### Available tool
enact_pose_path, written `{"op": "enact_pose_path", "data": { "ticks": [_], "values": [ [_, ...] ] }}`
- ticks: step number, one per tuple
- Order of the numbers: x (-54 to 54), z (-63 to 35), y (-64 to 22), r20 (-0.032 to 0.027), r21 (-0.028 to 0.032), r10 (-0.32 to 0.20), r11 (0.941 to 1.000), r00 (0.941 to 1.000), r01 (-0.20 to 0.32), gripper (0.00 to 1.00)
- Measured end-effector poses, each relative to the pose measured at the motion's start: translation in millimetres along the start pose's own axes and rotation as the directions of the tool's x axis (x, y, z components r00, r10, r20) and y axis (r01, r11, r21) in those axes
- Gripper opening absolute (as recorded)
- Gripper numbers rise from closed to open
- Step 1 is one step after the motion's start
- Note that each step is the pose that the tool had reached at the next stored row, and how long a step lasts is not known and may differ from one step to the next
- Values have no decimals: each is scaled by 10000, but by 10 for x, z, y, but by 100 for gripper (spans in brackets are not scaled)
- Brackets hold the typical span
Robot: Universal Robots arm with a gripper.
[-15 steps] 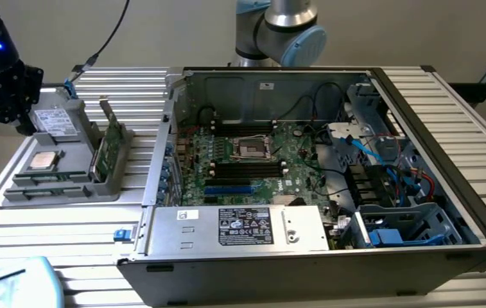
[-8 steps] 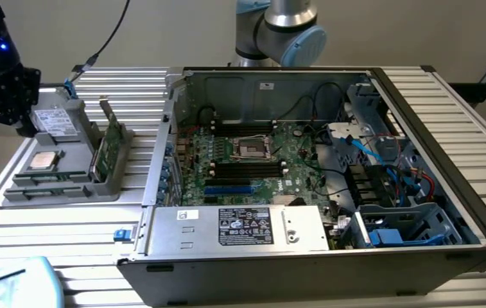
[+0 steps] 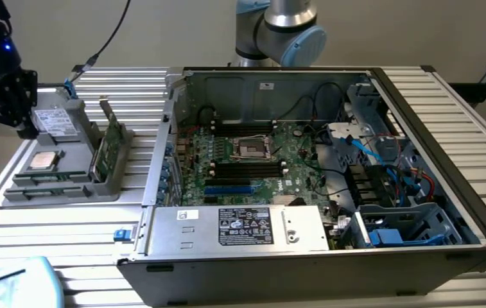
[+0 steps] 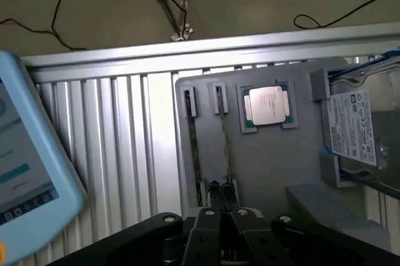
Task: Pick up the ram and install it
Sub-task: 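Pick up the ram and move it above insertion slot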
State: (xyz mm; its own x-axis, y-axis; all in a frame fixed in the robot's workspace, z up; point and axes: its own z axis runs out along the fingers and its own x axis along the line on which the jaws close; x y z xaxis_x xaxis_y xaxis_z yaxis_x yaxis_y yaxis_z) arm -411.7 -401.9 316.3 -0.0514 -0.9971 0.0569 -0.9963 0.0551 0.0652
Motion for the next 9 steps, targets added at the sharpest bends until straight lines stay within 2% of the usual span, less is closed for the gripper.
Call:
{"op": "enact_pose_path", "data": {
  "ticks": [3,6,9],
  "values": [
    [-1,17,0,-35,30,-537,9986,9985,537,11],
    [-1,26,5,-73,53,-1044,9945,9945,1044,11],
    [-1,28,9,-75,57,-1096,9940,9939,1097,11]
  ]
}}
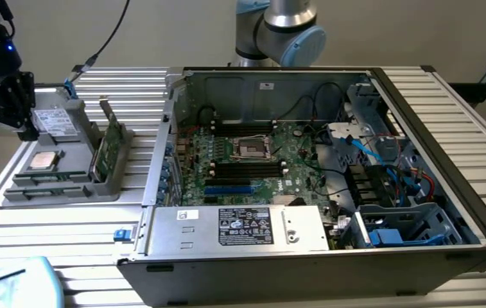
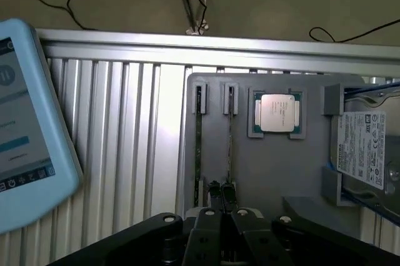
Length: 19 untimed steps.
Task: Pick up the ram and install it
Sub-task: 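Pick up the ram and move it above insertion slot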
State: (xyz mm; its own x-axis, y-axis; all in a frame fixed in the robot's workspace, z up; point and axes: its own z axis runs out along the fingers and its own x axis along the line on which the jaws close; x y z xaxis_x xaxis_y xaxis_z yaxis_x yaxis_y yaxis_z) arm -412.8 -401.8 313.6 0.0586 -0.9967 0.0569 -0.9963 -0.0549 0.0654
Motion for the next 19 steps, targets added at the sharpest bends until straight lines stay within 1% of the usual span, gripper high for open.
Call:
{"op": "enact_pose_path", "data": {
  "ticks": [1,3,4,8,10,11,16,17,18,19],
  "values": [
    [0,0,0,0,0,-1,10000,10000,1,12],
    [0,0,0,0,0,-1,10000,10000,1,12],
    [0,0,0,0,0,-1,10000,10000,1,18],
    [0,0,0,0,1,-1,10000,10000,1,18],
    [0,0,0,0,1,-1,10000,10000,1,20],
    [0,0,0,0,1,0,10000,10000,0,27],
    [0,0,0,0,1,-1,10000,10000,1,27],
    [1,2,1,1,3,-1,10000,10000,1,29],
    [4,6,6,1,2,-1,10000,10000,1,36],
    [15,15,12,-1,1,-4,10000,10000,4,36]
  ]
}}
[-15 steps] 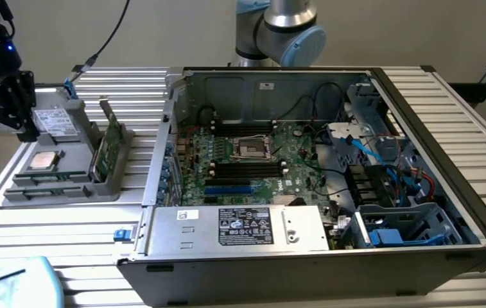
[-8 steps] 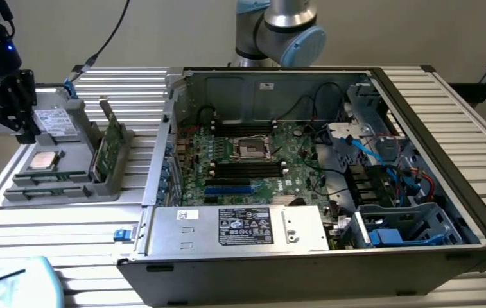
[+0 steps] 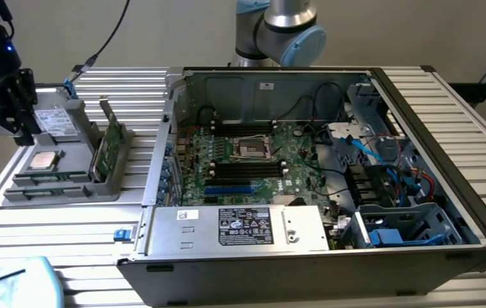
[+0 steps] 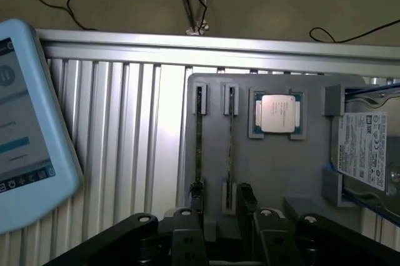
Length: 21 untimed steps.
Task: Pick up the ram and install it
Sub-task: 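Pick up the ram and move it above insertion slot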
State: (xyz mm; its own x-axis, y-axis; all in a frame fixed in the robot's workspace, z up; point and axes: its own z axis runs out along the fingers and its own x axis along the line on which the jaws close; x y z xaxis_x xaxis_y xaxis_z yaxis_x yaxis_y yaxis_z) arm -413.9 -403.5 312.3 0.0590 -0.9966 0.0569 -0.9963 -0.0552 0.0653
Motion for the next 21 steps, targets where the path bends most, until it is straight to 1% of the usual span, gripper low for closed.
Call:
{"op": "enact_pose_path", "data": {
  "ticks": [4,5,6,9,10,11,12,18,21],
  "values": [
    [94,63,22,7,4,-22,10000,10000,22,36],
    [128,82,25,16,4,-26,10000,10000,26,36],
    [192,120,30,35,5,-37,10000,10000,37,36],
    [268,181,35,61,8,-54,10000,10000,54,36],
    [276,200,36,71,10,-62,10000,10000,62,36],
    [279,237,37,99,12,-79,10000,9999,79,36],
    [281,255,36,114,14,-88,10000,9999,88,36],
    [293,364,35,183,21,-128,9999,9998,127,36],
    [295,420,36,227,26,-174,9998,9996,174,36]
  ]
}}
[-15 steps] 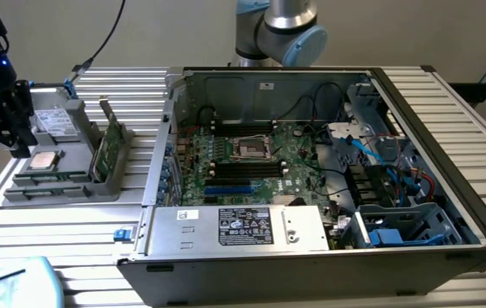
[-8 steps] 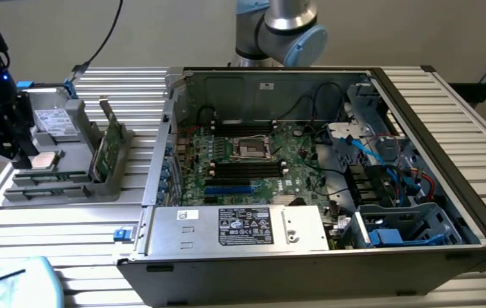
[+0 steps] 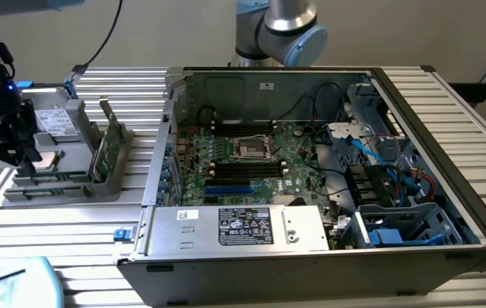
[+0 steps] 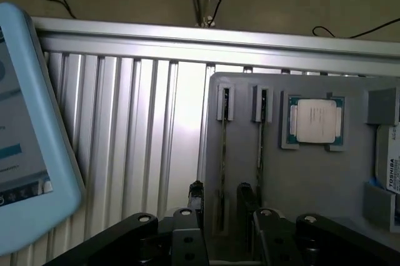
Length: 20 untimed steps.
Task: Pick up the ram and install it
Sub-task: 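Pick up the ram and move it above insertion slot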
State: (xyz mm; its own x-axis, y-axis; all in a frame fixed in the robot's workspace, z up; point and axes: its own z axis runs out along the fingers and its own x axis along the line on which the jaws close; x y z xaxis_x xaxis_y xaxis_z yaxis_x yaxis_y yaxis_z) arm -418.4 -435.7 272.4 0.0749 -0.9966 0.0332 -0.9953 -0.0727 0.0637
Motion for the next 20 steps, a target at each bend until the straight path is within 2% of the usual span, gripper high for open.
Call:
{"op": "enact_pose_path", "data": {
  "ticks": [1,10,20],
  "values": [
    [2,36,3,28,4,-36,10000,10000,36,36],
    [16,203,12,146,18,-173,9998,9997,172,36],
    [36,385,18,257,33,-291,9996,9992,290,36]
  ]
}}
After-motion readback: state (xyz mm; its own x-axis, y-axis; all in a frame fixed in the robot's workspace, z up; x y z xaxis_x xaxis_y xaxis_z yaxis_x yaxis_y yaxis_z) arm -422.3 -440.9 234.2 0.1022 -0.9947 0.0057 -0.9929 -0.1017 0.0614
